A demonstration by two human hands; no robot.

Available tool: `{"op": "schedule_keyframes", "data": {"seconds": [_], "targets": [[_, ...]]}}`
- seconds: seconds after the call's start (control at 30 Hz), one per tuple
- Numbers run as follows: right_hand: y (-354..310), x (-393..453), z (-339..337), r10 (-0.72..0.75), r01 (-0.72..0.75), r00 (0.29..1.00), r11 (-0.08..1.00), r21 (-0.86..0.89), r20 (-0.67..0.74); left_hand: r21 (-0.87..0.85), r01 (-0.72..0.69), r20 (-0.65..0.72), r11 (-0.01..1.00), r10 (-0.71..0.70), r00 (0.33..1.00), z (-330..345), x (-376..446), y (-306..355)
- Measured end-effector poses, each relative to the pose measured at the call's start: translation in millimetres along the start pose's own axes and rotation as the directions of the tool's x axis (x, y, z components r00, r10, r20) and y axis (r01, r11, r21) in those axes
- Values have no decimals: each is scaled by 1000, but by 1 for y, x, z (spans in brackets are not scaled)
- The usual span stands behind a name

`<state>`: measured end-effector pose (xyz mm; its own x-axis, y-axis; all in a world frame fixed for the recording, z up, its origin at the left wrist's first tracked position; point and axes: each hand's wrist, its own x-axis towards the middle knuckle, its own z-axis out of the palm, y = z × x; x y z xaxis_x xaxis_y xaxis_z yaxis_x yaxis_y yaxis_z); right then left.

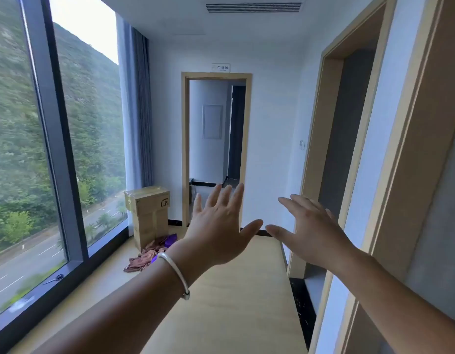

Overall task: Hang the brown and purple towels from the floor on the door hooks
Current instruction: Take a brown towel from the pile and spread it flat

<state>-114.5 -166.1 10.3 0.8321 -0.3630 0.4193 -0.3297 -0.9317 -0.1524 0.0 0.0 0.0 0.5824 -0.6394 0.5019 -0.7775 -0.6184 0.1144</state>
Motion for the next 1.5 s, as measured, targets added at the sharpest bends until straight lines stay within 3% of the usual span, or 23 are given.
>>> {"op": "schedule_keyframes", "data": {"seconds": [0.4,0.7,1.1,1.5], "targets": [[12,93,54,-28,28,999,1000,14,19,101,-5,-2,995,6,1000,55,78,-50],[84,181,96,-30,30,998,1000,-7,53,145,15,59,989,-23,998,111,174,-41],[178,281,121,-28,28,999,1000,10,23,125,12,38,992,-17,999,190,294,-14],[228,415,192,-6,6,999,1000,-2,41,42,-21,61,999,18,998,274,428,-53]]}}
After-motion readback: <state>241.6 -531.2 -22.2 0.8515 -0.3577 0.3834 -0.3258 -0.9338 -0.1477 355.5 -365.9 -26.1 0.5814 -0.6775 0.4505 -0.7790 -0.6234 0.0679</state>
